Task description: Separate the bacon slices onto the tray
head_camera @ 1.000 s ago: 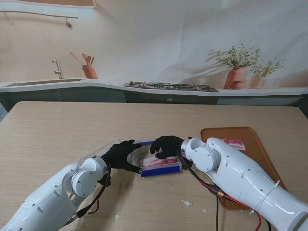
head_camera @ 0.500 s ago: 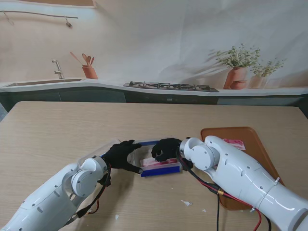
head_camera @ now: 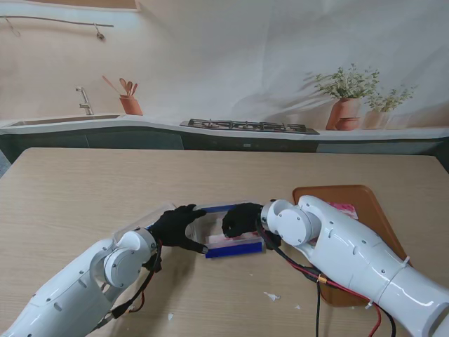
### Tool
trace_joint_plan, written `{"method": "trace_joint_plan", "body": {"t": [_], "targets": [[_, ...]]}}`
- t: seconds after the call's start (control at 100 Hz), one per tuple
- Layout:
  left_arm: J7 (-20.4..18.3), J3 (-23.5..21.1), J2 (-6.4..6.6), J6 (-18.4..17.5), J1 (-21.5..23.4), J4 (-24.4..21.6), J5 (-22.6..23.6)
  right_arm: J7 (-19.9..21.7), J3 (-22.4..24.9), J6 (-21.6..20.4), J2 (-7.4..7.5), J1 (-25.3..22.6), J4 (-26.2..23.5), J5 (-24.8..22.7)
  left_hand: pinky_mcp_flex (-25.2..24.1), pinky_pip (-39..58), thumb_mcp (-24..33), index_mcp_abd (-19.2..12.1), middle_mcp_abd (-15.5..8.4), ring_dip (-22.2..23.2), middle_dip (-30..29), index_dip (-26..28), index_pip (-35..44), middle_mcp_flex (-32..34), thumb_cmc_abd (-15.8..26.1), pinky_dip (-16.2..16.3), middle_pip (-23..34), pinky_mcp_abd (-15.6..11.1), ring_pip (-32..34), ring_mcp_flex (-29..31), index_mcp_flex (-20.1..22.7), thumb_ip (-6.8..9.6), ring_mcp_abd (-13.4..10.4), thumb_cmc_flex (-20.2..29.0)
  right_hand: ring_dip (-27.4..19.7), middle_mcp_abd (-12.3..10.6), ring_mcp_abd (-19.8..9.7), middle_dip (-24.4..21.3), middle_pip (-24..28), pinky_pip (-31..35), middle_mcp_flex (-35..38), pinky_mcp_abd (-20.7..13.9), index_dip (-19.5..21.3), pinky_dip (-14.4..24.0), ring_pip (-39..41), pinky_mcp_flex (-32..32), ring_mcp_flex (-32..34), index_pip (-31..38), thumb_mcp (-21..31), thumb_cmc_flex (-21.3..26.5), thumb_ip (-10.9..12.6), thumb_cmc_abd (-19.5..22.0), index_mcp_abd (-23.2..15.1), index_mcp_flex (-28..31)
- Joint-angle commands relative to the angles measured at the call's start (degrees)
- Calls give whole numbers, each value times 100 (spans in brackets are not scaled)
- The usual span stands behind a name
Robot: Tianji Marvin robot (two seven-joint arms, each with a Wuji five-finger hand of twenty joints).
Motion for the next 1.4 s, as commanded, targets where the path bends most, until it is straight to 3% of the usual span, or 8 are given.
{"method": "trace_joint_plan", "body": {"t": [0.0,0.32,0.67,0.79,0.92,1.03,1.32,1.39], "targets": [[-141,27,9,54,92,60,35,172,-41,15,-6,-12,-37,6,-57,-153,689,319,-650,-47,-1,-67,36,102,107,101,158,10,-131,-200,-26,107,-87,549,97,-133,101,536,1064,-106,573,143,-117,134,192,-24,187,145,-111,144,108,152,59,136],[-142,21,11,57,103,45,42,304,-53,13,18,47,-82,72,-60,-160,689,326,-638,-49,-2,-68,34,98,106,106,156,19,-137,-203,-24,108,-81,552,605,-338,-47,2456,2076,-198,795,143,-482,251,1306,-10,292,750,-129,224,-4,34,21,273],[-147,14,13,52,108,39,46,28,-46,30,-31,19,-57,-162,-59,-164,691,323,-648,-46,0,-68,35,104,110,111,160,16,-133,-199,-21,107,-84,551,891,-424,-71,3059,2194,-179,380,115,-737,314,1875,-34,-25,781,-72,182,-26,-31,-122,87],[-142,6,11,54,112,36,44,-162,-124,-5,-61,25,15,-337,-58,-163,691,317,-659,-46,0,-68,34,102,112,114,159,15,-132,-199,-26,107,-91,549,706,-388,-50,2668,1511,-253,-625,41,-355,430,1365,-208,-571,103,-98,47,82,71,-348,-39],[-147,9,13,47,110,38,45,-357,-158,-66,-123,4,139,-323,-58,-163,690,311,-660,-46,2,-67,36,104,102,115,160,16,-133,-200,-23,107,-89,552,323,-330,-54,845,436,-262,-1288,-25,-112,570,565,-165,-840,-149,-88,-7,267,185,-216,-212],[-152,12,14,42,109,37,44,-276,-282,-56,-141,89,227,-175,-61,-167,692,323,-652,-46,2,-67,36,100,97,114,157,20,-133,-200,-23,107,-82,555,-8,-166,-59,16,47,-352,-1248,-38,56,477,-124,-164,-916,-376,-119,-8,295,227,-29,-401],[-152,10,15,42,114,29,48,0,-547,-12,-175,273,407,230,-60,-172,699,318,-653,-47,4,-68,34,100,108,114,156,16,-134,-201,-23,106,-90,549,-25,66,123,-34,284,-479,-450,68,138,415,-128,-159,-555,-60,-229,85,170,233,61,199],[-153,9,15,44,116,27,49,36,-557,1,-173,278,405,271,-59,-174,699,326,-657,-47,4,-69,32,100,122,114,157,17,-136,-201,-25,107,-92,553,35,97,155,102,437,-507,-285,80,-190,473,-3,-131,-438,378,-321,172,85,211,25,263]]}}
